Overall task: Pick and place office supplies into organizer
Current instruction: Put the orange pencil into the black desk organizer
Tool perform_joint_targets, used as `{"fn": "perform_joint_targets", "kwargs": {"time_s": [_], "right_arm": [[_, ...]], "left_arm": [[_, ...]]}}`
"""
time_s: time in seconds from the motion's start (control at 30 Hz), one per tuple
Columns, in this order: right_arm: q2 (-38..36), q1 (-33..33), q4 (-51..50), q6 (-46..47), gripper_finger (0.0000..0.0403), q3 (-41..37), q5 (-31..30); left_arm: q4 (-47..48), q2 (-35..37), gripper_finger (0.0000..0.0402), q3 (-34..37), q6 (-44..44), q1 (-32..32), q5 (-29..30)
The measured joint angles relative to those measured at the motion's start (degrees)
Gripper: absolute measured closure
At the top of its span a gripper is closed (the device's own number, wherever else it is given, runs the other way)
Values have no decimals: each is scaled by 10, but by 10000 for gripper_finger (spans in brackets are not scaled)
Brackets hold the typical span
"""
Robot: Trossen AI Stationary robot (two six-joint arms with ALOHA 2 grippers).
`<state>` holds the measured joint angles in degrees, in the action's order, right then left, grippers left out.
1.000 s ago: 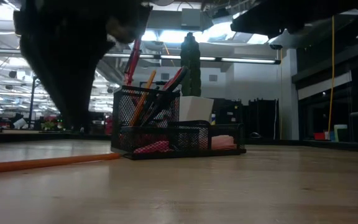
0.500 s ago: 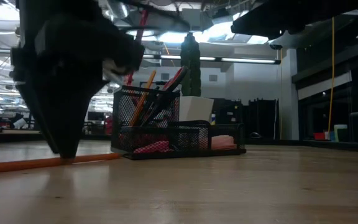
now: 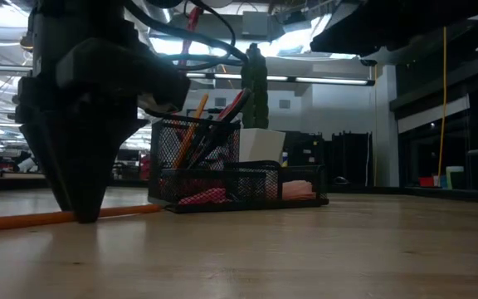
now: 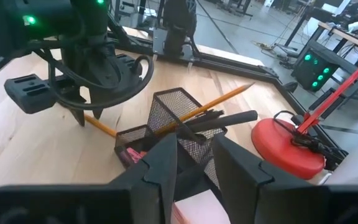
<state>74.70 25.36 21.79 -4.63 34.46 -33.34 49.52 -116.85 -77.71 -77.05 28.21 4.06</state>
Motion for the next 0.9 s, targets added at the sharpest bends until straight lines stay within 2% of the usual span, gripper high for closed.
{"fn": "perform_joint_targets", "kwargs": {"time_s": [0.5, 0.9], "right_arm": [[0, 0, -2, 1, 295, 0, 0], [0, 0, -3, 1, 295, 0, 0]], "left_arm": [[-2, -1, 345, 1, 39, 1, -9], [-1, -1, 354, 1, 91, 1, -17]]}}
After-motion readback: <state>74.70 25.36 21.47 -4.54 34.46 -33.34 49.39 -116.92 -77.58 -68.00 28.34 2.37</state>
